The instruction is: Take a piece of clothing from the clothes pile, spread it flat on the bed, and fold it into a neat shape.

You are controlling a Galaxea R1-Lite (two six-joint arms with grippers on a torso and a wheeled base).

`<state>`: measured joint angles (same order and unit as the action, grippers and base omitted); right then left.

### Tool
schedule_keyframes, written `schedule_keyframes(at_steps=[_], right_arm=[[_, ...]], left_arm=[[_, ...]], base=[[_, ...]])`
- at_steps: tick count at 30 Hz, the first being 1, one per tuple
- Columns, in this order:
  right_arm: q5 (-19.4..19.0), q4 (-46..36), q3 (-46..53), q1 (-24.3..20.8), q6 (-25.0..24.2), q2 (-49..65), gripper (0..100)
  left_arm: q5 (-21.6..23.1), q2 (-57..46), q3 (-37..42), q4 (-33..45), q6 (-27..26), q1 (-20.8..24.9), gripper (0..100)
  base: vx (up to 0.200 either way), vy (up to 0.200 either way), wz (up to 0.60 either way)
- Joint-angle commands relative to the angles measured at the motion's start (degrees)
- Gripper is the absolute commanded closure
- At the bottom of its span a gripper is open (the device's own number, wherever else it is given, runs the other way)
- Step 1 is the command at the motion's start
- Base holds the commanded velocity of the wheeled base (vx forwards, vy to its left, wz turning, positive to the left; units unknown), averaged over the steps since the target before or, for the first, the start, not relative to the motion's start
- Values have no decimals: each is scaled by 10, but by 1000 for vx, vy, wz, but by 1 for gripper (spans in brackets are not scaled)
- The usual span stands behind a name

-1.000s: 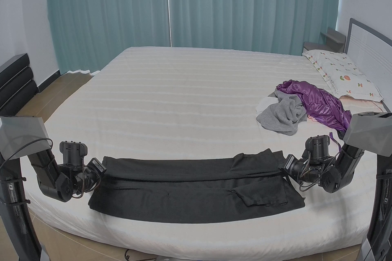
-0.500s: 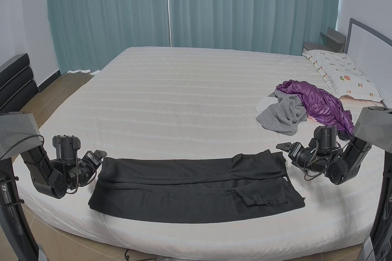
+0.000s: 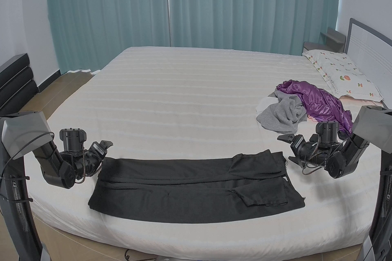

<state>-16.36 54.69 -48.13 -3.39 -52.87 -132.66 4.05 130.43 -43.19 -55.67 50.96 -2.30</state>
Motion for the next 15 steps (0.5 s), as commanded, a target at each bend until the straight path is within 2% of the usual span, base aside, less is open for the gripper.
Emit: schedule_keyframes(at_steps=[1, 5, 6, 15], right_arm=[[-2, 2, -3, 4, -1, -20, 0], [-1, 7, 5, -2, -2, -26, 0], [0, 8, 8, -2, -2, -26, 0], [0, 9, 17, 0, -2, -26, 0]], left_arm=[[0, 37, -17, -4, -1, 1, 0], [-13, 51, -30, -4, -2, 0, 0], [-19, 51, -30, -3, -2, -1, 100], [-68, 49, -15, -6, 2, -5, 100]], base=[[0, 0, 0], [0, 0, 0], [0, 0, 0], [0, 0, 0]])
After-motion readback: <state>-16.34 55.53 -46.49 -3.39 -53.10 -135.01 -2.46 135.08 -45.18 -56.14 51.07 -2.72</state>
